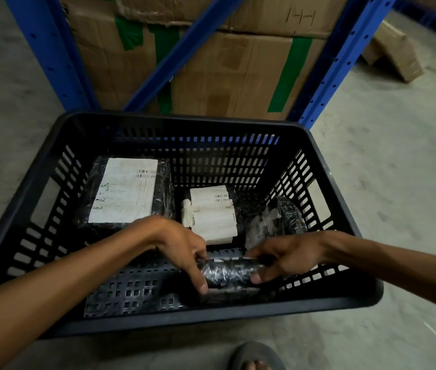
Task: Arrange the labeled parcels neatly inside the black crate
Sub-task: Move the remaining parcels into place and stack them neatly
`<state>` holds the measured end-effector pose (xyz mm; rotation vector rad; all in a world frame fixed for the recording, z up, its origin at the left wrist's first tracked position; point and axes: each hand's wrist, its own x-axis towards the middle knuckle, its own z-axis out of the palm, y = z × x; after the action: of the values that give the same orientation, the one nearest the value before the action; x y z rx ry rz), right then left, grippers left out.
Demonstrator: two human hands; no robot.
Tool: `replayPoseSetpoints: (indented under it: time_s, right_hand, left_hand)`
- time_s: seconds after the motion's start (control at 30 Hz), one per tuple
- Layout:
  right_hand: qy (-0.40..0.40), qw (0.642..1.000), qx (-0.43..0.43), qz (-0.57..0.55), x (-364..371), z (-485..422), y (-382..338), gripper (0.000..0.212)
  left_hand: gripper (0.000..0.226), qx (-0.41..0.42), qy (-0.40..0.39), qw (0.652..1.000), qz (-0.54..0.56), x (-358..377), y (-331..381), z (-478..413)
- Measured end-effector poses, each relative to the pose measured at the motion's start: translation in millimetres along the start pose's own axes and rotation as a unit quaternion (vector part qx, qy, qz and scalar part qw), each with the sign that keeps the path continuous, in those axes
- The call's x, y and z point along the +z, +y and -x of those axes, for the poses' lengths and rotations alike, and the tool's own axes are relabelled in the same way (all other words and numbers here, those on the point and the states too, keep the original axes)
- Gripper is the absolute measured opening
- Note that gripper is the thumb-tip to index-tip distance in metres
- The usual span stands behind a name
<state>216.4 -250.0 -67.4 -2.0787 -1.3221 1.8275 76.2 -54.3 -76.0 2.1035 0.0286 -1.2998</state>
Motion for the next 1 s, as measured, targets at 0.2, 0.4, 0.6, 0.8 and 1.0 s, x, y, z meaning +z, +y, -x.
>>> replayPoseSetpoints:
  time_s: [0.2,0.4,0.6,0.8,1.0]
  right_hand:
    - [0.105,0.987,-0.009,-0.121,-40.4,27.1,-23.0,0.051]
    - [0.243,0.907,0.025,-0.344,-72.7,33.2,-55.3,0.072]
    - [0.218,0.850,0.183,-0.443,-55.0,-13.5,-47.9,0.087]
    - [0.240,0.827,0.180,-0.476,-43.4,-40.0,-21.2,0.093]
    - [0.327,0.872,0.085,-0.353,-55.5,-35.4,-39.1,0.037]
  left_hand:
    - [0.045,0.062,0.116,0.982,0.134,-23.1,-5.8,50.8]
    - [0.030,0.093,0.304,0.857,0.406,-30.1,-1.5,82.9]
    - [0.101,-0.005,0.339,0.742,0.579,-8.0,-3.2,47.2]
    - [0.064,-0.084,0.468,0.768,0.429,9.5,-0.9,5.3]
    - [0.032,-0.090,0.531,0.767,0.348,-20.2,2.0,-13.9]
